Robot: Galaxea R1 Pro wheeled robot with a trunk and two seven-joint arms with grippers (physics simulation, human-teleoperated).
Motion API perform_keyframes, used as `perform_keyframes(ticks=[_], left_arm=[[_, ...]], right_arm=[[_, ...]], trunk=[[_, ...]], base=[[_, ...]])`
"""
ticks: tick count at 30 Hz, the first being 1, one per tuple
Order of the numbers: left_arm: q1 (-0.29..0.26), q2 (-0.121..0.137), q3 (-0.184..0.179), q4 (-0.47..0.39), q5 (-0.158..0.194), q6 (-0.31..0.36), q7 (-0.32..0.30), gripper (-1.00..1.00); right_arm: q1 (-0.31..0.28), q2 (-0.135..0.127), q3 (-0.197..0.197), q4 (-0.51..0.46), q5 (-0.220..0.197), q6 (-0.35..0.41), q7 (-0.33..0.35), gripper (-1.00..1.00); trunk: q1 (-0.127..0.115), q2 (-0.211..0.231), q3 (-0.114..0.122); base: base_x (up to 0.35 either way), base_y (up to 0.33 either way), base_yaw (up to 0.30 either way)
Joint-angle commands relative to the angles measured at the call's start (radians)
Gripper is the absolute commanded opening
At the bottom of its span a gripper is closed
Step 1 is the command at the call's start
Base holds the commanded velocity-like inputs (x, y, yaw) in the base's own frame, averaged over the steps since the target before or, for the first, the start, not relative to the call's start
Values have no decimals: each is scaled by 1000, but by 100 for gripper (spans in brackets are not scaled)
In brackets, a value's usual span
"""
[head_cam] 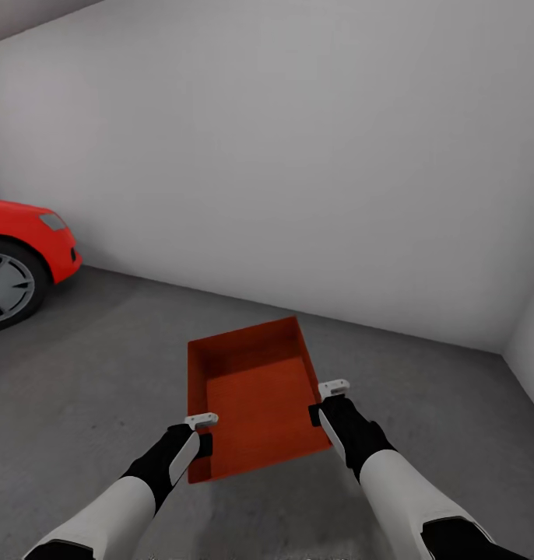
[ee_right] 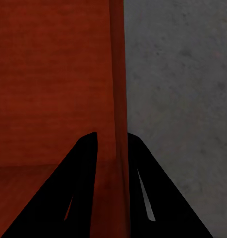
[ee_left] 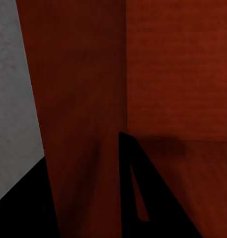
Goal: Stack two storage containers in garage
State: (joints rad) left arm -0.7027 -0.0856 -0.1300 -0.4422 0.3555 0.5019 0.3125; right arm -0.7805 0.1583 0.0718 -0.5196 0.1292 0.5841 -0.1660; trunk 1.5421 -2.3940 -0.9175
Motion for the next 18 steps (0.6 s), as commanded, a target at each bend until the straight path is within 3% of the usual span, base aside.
perform_keyframes(ticks=[1,15,18], left_arm=[[0,0,17,2,-4,3,0,-100],[0,0,17,2,-4,3,2,-100],[0,0,17,2,-4,3,2,-100]], right_arm=[[0,1,-6,-3,-59,-21,40,-100],[0,2,-6,-3,-59,-21,40,-100],[-1,1,-6,-3,-59,-21,40,-100]], trunk=[[4,-7,-3],[58,-105,-47],[59,-107,-59]], base=[[0,0,0],[0,0,0],[0,0,0]])
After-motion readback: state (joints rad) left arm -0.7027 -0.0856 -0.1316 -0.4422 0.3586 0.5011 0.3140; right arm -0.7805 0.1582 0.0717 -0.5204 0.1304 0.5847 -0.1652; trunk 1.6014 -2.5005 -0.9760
